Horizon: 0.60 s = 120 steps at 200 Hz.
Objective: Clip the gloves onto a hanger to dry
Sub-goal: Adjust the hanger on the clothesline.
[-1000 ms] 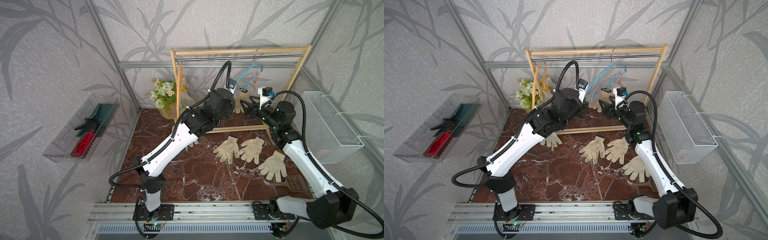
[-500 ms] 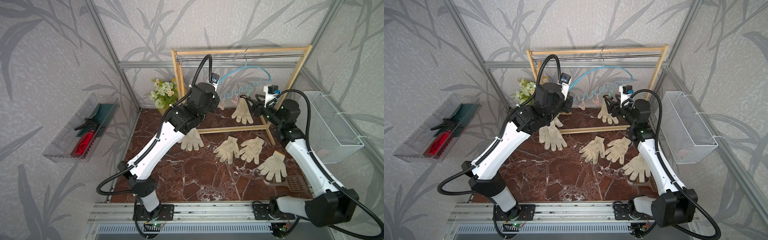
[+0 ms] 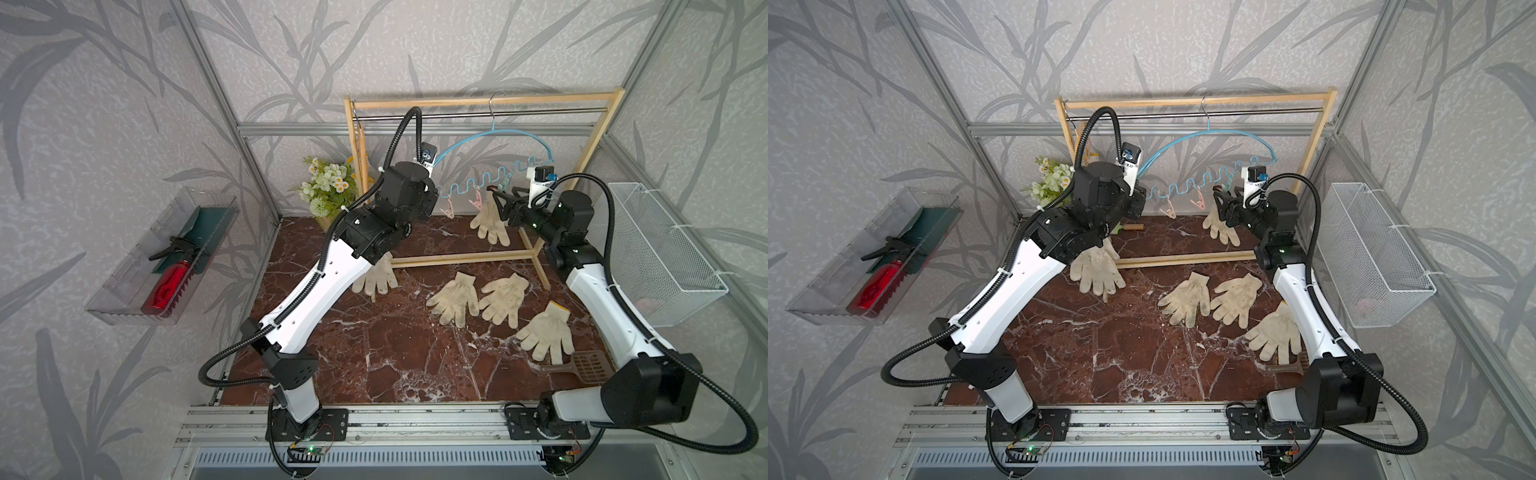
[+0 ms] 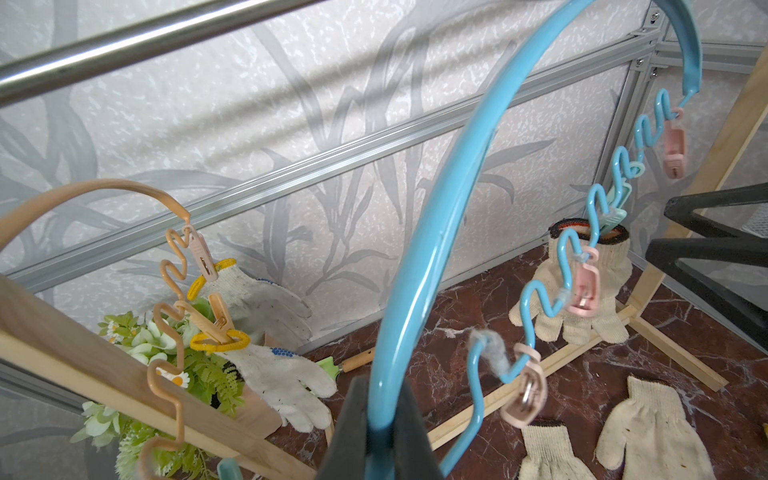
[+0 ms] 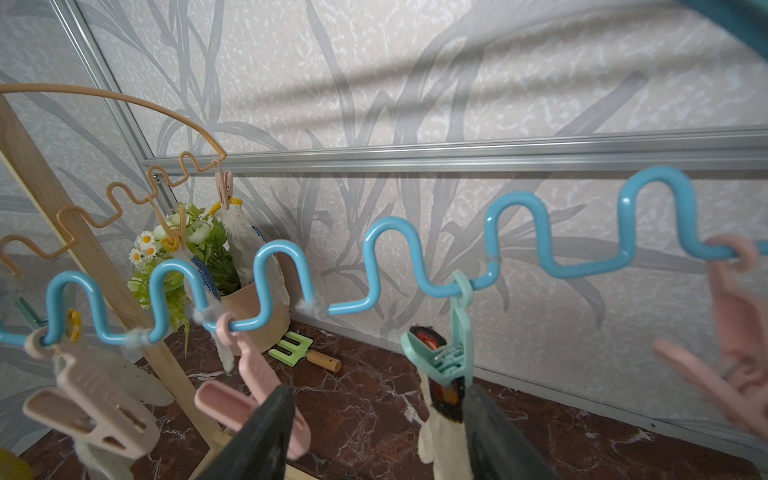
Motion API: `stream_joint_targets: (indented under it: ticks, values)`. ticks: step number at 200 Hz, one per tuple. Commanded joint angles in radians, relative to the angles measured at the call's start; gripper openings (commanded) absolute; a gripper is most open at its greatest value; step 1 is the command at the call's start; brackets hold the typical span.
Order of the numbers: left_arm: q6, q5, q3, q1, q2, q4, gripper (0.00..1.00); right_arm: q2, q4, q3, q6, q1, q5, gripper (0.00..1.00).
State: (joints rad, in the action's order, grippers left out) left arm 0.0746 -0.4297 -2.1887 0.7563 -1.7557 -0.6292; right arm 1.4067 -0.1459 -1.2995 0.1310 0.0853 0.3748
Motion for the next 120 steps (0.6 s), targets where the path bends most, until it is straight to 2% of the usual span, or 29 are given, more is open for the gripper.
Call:
stream_joint_targets:
  ticks: [1,22,88,120]
  values:
    - [0.040,-0.018,-0.055,-0.012,-0.012,0.058,0.00,0.030,-0.002,-0.070,0.017,-0.025,0.000,0.65]
    - [0.061,0.006,-0.067,-0.024,-0.021,0.038,0.00,0.070,0.001,-0.105,0.048,-0.066,0.020,0.65]
    - [0.074,-0.040,-0.138,-0.034,-0.069,0.025,0.00,0.110,-0.036,-0.130,0.045,-0.125,0.053,0.65]
    - [0.089,-0.027,-0.138,-0.035,-0.070,0.026,0.00,0.122,-0.032,-0.137,0.062,-0.177,0.087,0.65]
